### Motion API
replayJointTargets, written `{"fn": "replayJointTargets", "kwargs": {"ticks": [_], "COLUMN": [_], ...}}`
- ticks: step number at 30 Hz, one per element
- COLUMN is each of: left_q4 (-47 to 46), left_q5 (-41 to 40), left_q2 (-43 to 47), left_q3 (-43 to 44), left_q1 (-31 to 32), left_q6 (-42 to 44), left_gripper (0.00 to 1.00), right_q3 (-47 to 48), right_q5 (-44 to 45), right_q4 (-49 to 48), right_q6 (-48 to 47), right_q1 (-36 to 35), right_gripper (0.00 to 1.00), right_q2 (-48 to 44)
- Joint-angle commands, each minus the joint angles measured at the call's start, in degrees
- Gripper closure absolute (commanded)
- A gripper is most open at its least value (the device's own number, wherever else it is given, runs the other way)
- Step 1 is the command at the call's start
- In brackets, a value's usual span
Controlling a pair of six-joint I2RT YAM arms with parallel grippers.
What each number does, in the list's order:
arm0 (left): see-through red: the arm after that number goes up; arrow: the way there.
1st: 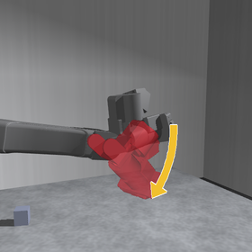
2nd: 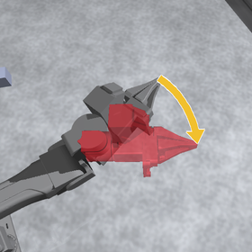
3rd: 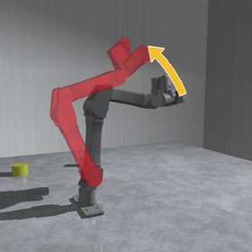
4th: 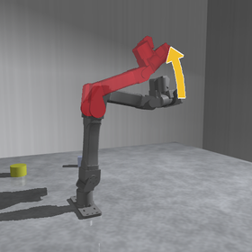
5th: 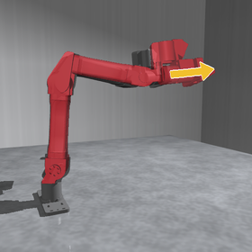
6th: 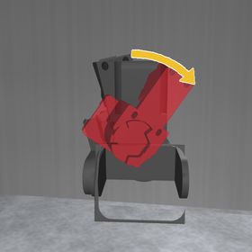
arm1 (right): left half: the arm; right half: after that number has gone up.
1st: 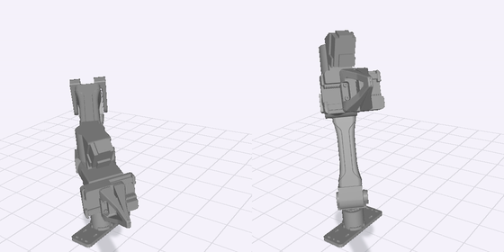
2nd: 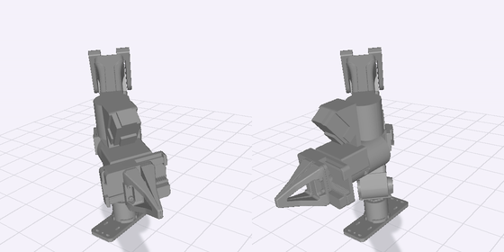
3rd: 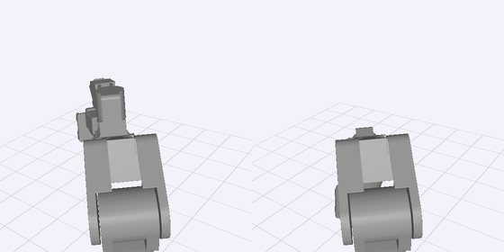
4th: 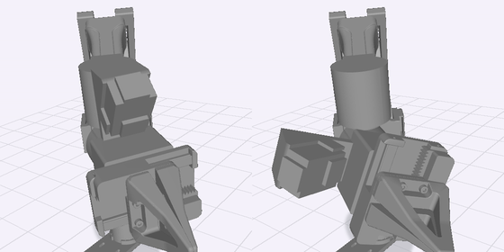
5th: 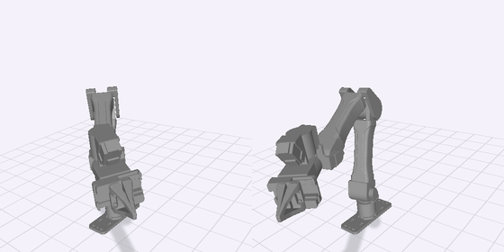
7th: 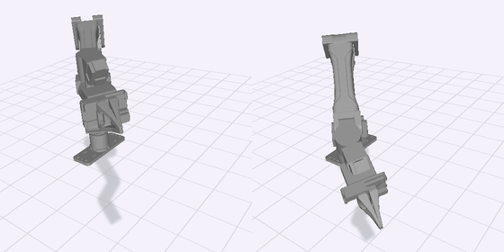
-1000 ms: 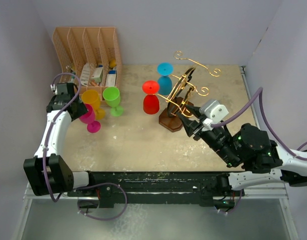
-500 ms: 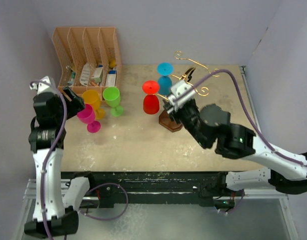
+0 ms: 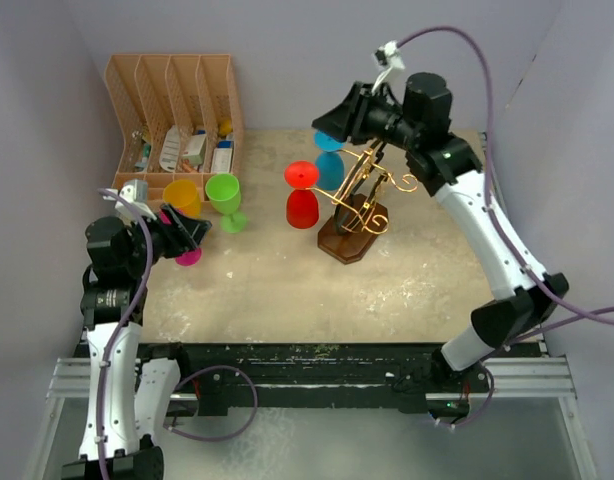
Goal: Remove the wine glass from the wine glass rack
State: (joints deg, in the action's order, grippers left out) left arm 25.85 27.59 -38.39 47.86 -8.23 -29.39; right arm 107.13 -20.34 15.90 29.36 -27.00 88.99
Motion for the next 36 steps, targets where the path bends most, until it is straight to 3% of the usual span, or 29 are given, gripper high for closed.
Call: {"fn": "replayJointTargets", "kwargs": {"ticks": [1,10,17,36], "left_q4": [-3.8,-2.92,-2.41,-2.37], "left_q5": [4.5,4.33,3.52,3.54], "left_q2": [3.54,4.41,4.21,3.68], "left_q3": [-2.42,-3.9,-4.34,-4.53], "left_q1": [-0.08,-0.03,-0.03,-0.03], "left_q6": [1.52,1.88,1.58,1.27], "left_gripper": [0.34,0.33,0.32,0.32], "right_q3": [-6.19,-9.33,-10.37,-7.46], "right_q5": [-20.01,-12.19,-2.49,4.33], "right_q4": [-10.65,-0.18,5.07,11.11], "right_q6": [18.72,11.91,11.2,8.89], "right_q1": [0.55,0.38,0.37,-1.84], "right_gripper": [0.62,0.56,0.56,0.58], "right_q2": [2.12,1.17,-0.12,6.19]}}
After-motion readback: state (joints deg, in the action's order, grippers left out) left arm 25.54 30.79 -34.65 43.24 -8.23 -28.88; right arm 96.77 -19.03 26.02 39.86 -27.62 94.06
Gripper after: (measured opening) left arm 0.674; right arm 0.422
